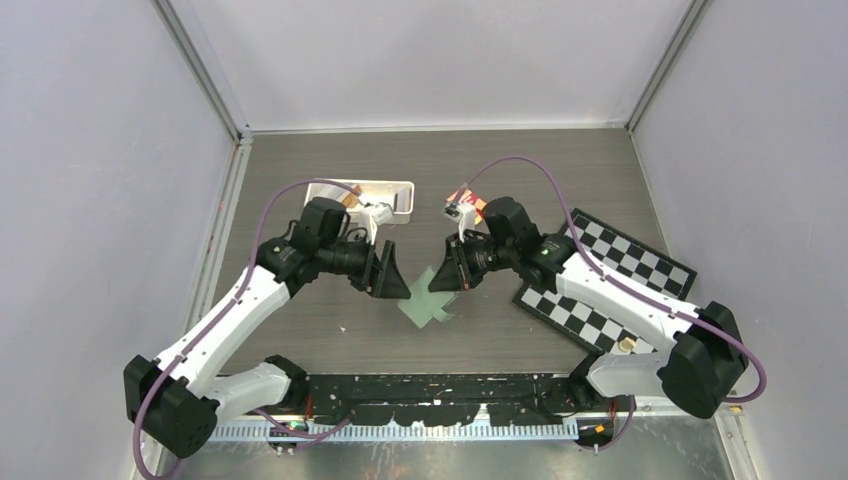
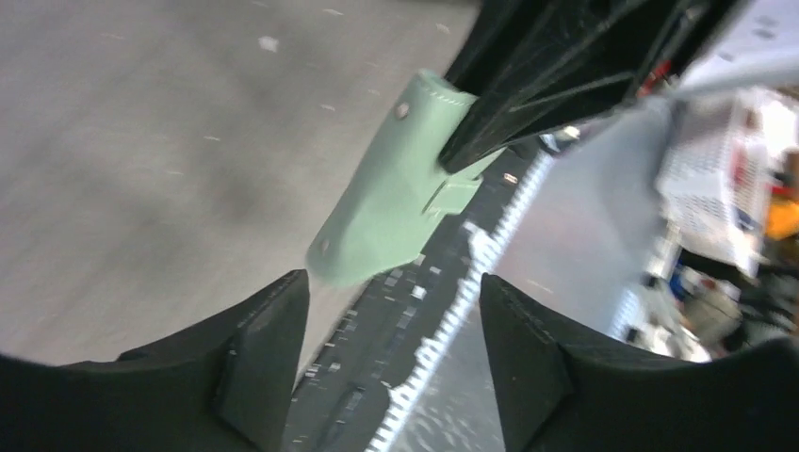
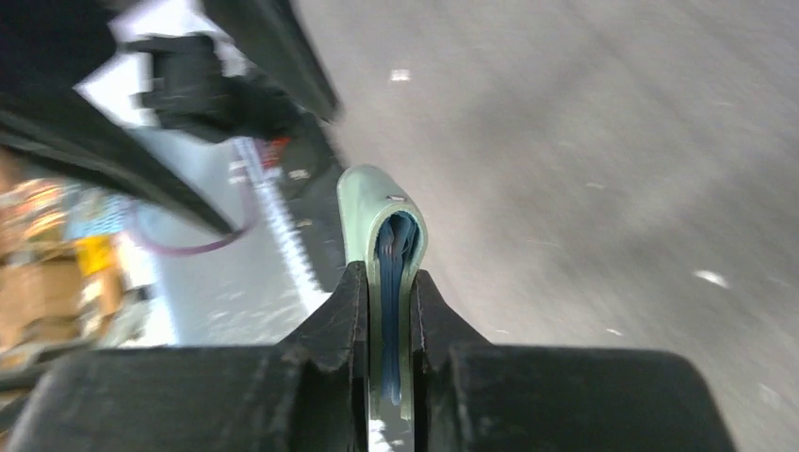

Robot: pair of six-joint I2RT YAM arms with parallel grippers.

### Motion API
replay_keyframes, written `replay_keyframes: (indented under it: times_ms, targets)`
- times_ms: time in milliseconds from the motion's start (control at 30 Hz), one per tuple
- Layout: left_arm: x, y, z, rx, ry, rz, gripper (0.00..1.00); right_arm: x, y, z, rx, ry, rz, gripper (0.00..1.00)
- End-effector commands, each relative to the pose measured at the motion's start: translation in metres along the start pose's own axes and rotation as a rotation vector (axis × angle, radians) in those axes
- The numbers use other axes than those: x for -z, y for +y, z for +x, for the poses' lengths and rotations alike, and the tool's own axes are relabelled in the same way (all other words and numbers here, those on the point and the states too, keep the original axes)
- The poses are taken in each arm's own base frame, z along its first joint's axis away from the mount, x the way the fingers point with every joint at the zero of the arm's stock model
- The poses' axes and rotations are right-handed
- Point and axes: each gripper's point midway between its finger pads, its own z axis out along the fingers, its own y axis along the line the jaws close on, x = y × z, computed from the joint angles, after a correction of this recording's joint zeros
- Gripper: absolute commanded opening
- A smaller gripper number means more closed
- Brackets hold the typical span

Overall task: Put the credit cards into the card holder
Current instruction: Close the card holder at the center of the board.

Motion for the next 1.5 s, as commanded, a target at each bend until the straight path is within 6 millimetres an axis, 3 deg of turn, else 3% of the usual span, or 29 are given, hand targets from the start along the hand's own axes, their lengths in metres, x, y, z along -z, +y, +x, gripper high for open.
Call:
replay_keyframes:
  times_ms: [0, 100, 233, 433, 567, 633, 667, 733, 800, 933, 1067, 1167, 1267, 1467]
  targets:
    - [0.018, 0.053, -0.024, 0.030, -0.098, -0.341, 0.71, 0.025, -0.073, -0.015, 0.201, -0.047, 0.540, 0.00]
    - [0.029, 0.076, -0.030, 0.114, -0.163, -0.429, 0.75, 0.043, -0.099, -0.028, 0.325, -0.066, 0.809, 0.01]
    - [0.032, 0.088, -0.031, 0.185, -0.216, -0.441, 0.76, 0.052, -0.108, -0.046, 0.498, -0.083, 1.034, 0.00]
    - [0.034, 0.103, -0.023, 0.249, -0.236, -0.481, 0.77, 0.024, -0.114, -0.041, 0.791, 0.044, 1.262, 0.01]
    - [0.032, 0.115, -0.015, 0.295, -0.254, -0.505, 0.77, -0.007, -0.114, -0.024, 0.899, 0.124, 1.274, 0.01]
    - [0.032, 0.120, -0.012, 0.322, -0.264, -0.516, 0.77, -0.021, -0.107, -0.016, 0.894, 0.138, 1.222, 0.17]
    - [0.031, 0.122, -0.011, 0.329, -0.268, -0.522, 0.77, -0.028, -0.102, -0.011, 0.887, 0.146, 1.186, 0.30]
    - [0.032, 0.128, -0.007, 0.345, -0.275, -0.547, 0.77, -0.036, -0.088, -0.003, 0.852, 0.135, 1.099, 0.54]
    - [0.032, 0.135, -0.003, 0.356, -0.280, -0.573, 0.77, -0.036, -0.075, 0.002, 0.793, 0.114, 1.026, 0.64]
    - [0.026, 0.143, 0.005, 0.383, -0.278, -0.579, 0.77, -0.028, -0.051, 0.012, 0.660, 0.067, 0.888, 0.67]
    - [0.016, 0.148, 0.010, 0.380, -0.261, -0.562, 0.74, -0.010, -0.039, 0.022, 0.503, -0.009, 0.836, 0.68]
    - [0.003, 0.142, 0.006, 0.342, -0.259, -0.520, 0.74, 0.006, -0.047, 0.024, 0.273, -0.108, 0.856, 0.74]
    - [-0.017, 0.133, 0.001, 0.282, -0.235, -0.469, 0.74, 0.021, -0.077, 0.030, -0.035, -0.151, 0.859, 0.73]
    - [-0.057, 0.128, -0.014, 0.191, -0.189, -0.395, 0.73, 0.008, -0.100, 0.042, -0.423, -0.220, 0.735, 0.71]
